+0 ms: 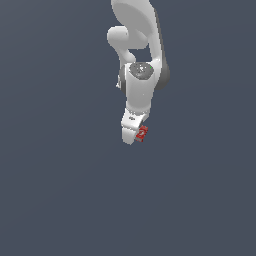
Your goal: Pick up the object and move it to a goal position.
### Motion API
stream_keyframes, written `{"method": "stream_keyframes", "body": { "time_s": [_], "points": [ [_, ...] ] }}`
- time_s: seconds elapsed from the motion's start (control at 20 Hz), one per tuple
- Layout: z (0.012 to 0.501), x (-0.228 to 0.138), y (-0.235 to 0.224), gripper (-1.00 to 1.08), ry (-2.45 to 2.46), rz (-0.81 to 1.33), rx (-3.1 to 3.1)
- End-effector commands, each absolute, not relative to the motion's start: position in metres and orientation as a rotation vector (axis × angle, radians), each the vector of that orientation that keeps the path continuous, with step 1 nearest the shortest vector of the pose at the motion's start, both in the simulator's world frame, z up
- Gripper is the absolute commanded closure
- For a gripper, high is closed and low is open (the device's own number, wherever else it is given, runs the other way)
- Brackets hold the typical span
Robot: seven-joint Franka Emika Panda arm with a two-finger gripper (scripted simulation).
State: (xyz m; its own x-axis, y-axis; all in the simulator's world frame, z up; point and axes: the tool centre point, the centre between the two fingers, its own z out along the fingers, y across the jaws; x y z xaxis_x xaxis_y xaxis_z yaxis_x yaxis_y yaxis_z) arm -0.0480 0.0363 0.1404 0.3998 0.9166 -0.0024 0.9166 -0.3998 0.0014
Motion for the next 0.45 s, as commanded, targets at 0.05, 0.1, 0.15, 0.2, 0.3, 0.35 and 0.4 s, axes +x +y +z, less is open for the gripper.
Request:
{"method": "stream_keyframes", "body": {
  "time_s": [0.05, 0.1, 0.15, 0.2, 0.3, 0.35, 0.4],
  "points": [
    [0.151, -0.058, 0.037, 1.08, 1.72, -0.002, 2.627],
    [0.153, -0.06, 0.037, 1.08, 1.72, -0.002, 2.627],
    [0.155, -0.061, 0.038, 1.08, 1.72, -0.002, 2.627],
    [0.157, -0.062, 0.038, 1.08, 1.72, -0.002, 2.627],
    [0.159, -0.064, 0.038, 1.08, 1.72, -0.001, 2.628],
    [0.159, -0.064, 0.038, 1.08, 1.72, -0.001, 2.628],
    [0.159, -0.065, 0.038, 1.08, 1.72, -0.001, 2.628]
  ]
}}
